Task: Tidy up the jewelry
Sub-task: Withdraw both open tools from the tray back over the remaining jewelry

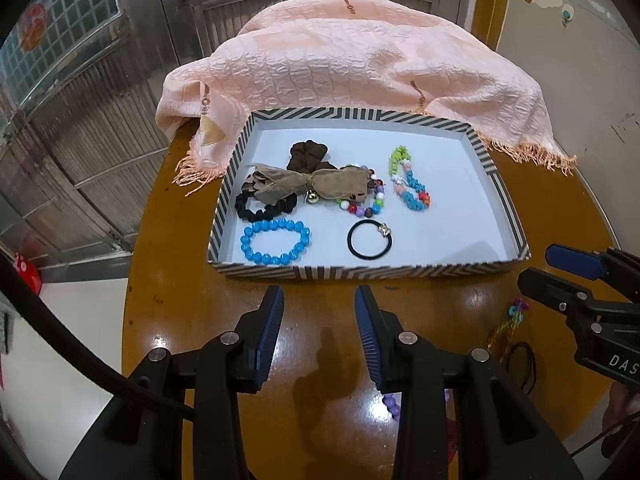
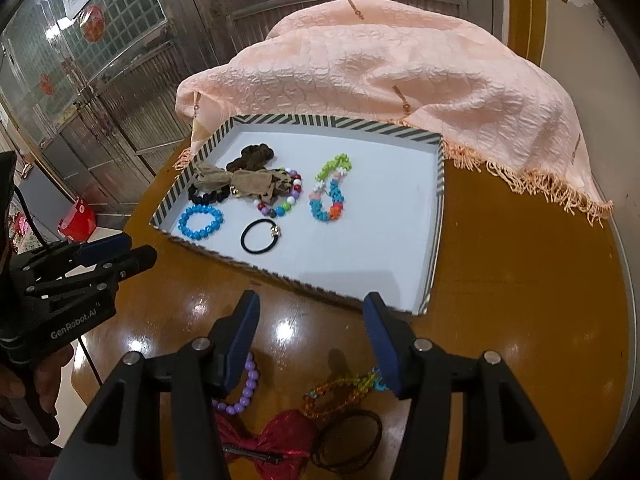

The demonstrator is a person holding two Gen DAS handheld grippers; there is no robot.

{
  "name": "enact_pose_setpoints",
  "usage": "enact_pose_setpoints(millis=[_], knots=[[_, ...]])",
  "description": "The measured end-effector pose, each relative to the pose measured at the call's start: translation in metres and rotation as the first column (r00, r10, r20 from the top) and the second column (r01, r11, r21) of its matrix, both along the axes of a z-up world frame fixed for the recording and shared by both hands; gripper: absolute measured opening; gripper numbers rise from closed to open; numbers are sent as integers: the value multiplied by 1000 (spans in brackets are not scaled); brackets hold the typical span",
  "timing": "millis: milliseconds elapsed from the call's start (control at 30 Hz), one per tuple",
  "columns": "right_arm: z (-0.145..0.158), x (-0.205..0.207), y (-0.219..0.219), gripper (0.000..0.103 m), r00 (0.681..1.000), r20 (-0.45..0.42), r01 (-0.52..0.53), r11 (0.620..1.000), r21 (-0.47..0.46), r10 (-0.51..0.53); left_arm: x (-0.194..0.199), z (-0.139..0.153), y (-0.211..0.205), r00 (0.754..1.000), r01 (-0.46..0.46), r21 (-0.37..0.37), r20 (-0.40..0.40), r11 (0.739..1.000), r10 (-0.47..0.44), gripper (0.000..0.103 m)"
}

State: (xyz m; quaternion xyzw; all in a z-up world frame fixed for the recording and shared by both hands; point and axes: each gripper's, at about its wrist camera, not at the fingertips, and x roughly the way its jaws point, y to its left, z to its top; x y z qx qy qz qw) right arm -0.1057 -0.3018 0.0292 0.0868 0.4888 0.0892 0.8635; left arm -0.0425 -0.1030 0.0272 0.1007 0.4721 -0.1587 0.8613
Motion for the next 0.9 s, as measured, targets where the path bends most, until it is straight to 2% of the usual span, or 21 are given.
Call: enact_pose_setpoints(millis=[500,900], knots=[[10,-26,9,60,1000,18,10,1000,-13,-10,-27,2,0,999,42,3,17,999,-42,28],[9,-34,3,61,1000,10,22,1000,-16,-22,-35,0,-5,998,62,0,10,998,-62,28]])
